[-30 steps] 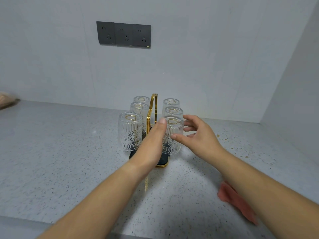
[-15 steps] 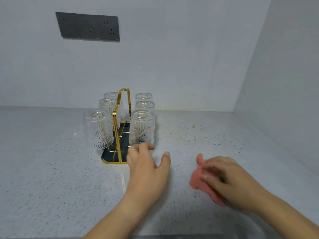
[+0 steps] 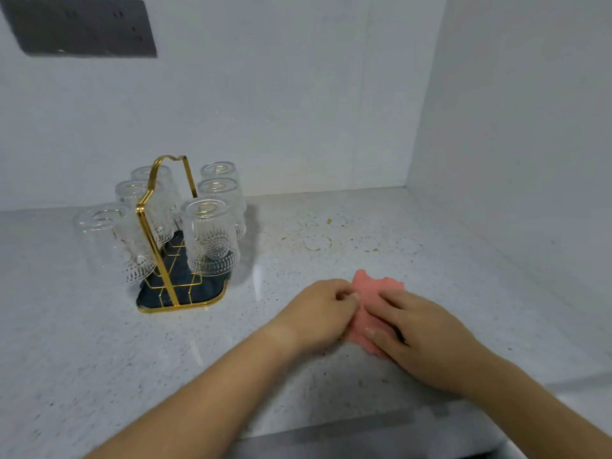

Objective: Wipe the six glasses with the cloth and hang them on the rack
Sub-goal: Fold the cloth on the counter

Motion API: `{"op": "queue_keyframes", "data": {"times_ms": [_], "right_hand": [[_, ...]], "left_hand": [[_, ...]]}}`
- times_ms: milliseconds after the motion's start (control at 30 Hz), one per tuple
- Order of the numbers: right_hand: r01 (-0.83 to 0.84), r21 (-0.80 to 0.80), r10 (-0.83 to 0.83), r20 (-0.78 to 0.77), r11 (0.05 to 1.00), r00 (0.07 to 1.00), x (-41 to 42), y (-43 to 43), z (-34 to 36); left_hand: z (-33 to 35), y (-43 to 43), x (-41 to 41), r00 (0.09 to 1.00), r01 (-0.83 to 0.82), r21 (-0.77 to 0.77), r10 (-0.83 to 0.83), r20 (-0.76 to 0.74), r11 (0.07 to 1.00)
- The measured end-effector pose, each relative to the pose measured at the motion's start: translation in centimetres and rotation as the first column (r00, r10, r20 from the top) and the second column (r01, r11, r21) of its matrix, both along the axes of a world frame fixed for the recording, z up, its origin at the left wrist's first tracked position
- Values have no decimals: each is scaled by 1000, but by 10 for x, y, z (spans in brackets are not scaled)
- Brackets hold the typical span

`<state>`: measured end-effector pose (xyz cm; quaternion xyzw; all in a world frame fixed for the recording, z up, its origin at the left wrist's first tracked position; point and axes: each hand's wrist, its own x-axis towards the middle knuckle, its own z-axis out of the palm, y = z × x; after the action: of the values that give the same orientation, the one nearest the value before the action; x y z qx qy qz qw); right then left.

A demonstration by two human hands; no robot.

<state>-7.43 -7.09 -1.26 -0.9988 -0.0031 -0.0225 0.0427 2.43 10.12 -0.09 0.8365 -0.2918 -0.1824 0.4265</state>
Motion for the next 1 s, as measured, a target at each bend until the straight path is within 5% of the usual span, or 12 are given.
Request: {"op": "queue_keyframes", "data": {"times_ms": [133,400,700,833,1000], "right_hand": [[216,-126,-215,26,968,976,-21,-27,-2],[432,-131,-430,43,892,902,-66,-82,5],[443,-125,-430,117,888,895,-111,-124,3],[275,77,-273,-40,958,961,-118,-131,-2],[383,82,-369,-148,920,918,-123,-130,-4]], "left_hand": [[-3,-40,-4,961,101,280,-166,220,955],[5,-131,-1,804,280,522,-494,331,806],[1,-221,-18,754,386,545,-595,279,744],[-8,-238,-12,753,432,494,-603,263,755],[-14,-252,-6,754,453,490,-613,235,745]]}}
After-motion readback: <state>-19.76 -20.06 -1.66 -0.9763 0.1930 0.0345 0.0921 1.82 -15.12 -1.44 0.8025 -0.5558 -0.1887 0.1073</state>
